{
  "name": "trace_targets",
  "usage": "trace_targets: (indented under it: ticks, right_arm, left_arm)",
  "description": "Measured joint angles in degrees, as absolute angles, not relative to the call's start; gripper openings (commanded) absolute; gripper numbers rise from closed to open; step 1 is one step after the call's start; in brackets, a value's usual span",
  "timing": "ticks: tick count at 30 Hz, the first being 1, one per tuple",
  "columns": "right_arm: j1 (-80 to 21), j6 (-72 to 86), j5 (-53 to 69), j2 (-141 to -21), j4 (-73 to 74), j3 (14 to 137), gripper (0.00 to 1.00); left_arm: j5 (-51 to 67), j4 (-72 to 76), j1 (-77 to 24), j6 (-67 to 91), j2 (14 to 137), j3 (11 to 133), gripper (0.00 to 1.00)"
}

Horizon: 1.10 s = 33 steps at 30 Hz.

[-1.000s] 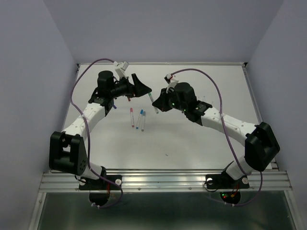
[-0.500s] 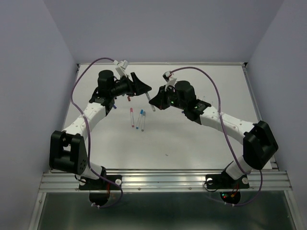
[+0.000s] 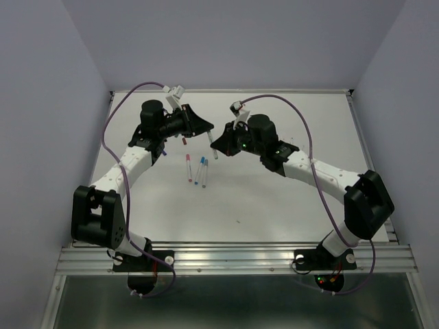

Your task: Open the pen caps

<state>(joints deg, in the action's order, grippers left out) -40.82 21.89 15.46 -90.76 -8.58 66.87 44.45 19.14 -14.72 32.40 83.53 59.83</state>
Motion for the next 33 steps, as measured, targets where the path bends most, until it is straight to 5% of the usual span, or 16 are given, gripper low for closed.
trace_targets:
  ticks: [2,16,28,30,31,32,33]
  right_arm:
    - [-40.82,21.76,15.42,-91.0,-8.62,66.94,0.01]
    - [-40.38,18.13,21.98,-91.15,-18.41,63.0,0.01]
    - [-53.76,16.78,37.8,-93.86,-13.78,52.36,0.01]
    - [-53.15,16.86,34.46,-93.25,-13.61,52.16,0.1]
    - [-52.88,16.88,32.14,-92.42,-13.32,51.99,0.36]
    - [-52.64,16.93,30.0,-91.59,-12.95,51.96,0.51]
    - [-52.36,17.19,27.44,-90.37,-12.8,51.99,0.54]
  left_arm:
    - [44.56,19.11,-14.74,32.49,83.53,59.9,0.0]
    - [47.27,12.82,-12.08,33.08,85.14,64.84,0.0]
    - [40.21,14.17,-1.65,34.33,91.53,82.17,0.0]
    - [40.1,14.79,-1.34,34.3,91.13,82.65,0.0]
    - [40.12,14.79,-1.3,34.3,90.94,82.28,0.0]
    - [40.07,14.81,-1.32,34.3,90.52,81.8,0.0]
    - [40.01,15.14,-1.32,34.33,90.11,80.99,0.0]
